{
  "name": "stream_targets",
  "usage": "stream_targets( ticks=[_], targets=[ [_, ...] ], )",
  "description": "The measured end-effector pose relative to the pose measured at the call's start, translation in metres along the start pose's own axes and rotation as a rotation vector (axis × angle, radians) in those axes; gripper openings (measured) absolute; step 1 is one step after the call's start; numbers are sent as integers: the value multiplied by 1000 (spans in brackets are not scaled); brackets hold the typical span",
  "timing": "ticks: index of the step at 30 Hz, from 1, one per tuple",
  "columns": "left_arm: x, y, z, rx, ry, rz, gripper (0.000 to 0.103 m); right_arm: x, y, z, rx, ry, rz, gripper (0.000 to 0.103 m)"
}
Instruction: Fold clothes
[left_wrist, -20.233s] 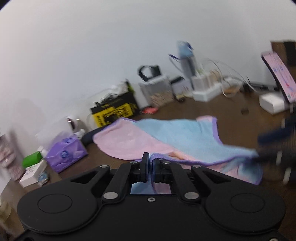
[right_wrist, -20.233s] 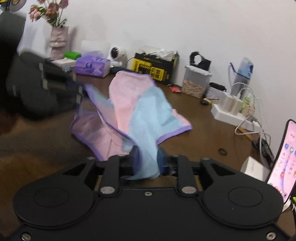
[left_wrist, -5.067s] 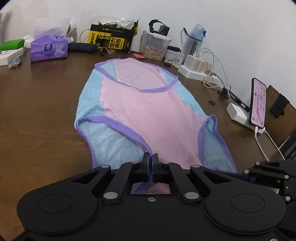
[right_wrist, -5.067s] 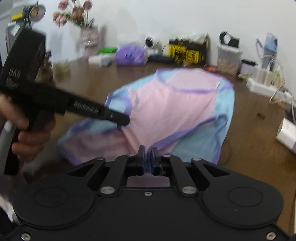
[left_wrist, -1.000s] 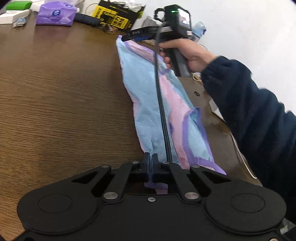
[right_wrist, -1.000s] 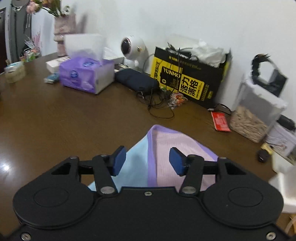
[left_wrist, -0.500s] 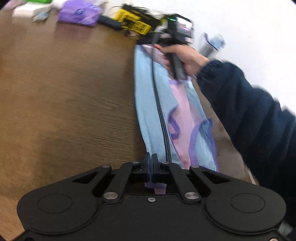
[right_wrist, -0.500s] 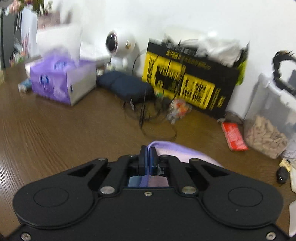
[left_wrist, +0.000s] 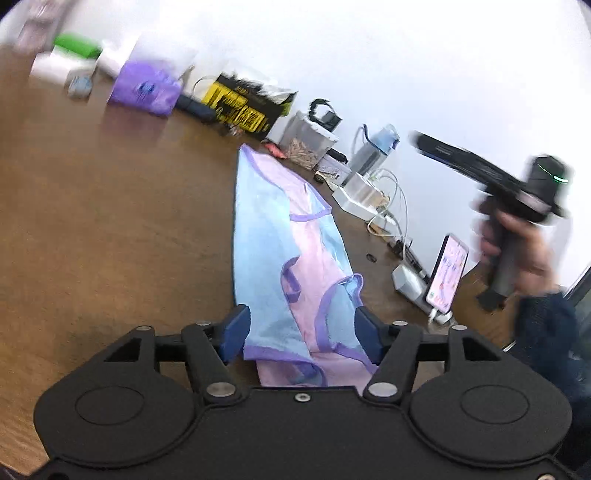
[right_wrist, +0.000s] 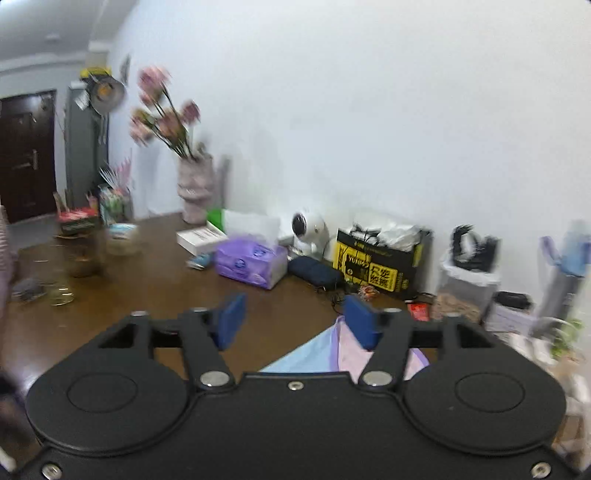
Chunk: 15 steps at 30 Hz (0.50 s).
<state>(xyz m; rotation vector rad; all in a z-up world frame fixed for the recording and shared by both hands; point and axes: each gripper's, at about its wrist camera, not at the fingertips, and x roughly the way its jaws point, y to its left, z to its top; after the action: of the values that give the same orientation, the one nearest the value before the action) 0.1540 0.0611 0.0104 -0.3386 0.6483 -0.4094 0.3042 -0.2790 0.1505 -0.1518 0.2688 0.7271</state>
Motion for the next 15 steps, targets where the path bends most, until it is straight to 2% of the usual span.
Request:
stream_targets(
  ticks=[1,2,4,6,7,8,10,11,14,15],
  targets=[
    [3,-8,-2,37,10,-9,63,-17,-2,-7,17,2,-21,71],
    [24,-34,-9,132,46,-46,64,-32,-5,-13,35,8,-44,72],
    [49,-65,-21,249,102,-94,64,-31,-14,-30,83,52,-98,72],
    [61,-78,-30,316,120,-104,64,-20,-23,-50,146,110,-139,72],
    [74,-94,-41,403,131,-71,64,-13,-25,-59,160,132,-144,72],
    [80,-100,-45,446,130,-40,64,-3,-27,-69,173,158,-149,72],
    [88,-100,-49,470,138,5,64,13,-32,-84,207,183,-152,72],
    [92,-97,-50,473,140,24,60,22,-37,-89,225,189,-163,72],
    [90,-87,-44,435,139,37,12,49,-48,-98,244,201,-204,72],
    [89,-82,-40,403,144,37,10,59,-52,-100,259,209,-211,72]
  ],
)
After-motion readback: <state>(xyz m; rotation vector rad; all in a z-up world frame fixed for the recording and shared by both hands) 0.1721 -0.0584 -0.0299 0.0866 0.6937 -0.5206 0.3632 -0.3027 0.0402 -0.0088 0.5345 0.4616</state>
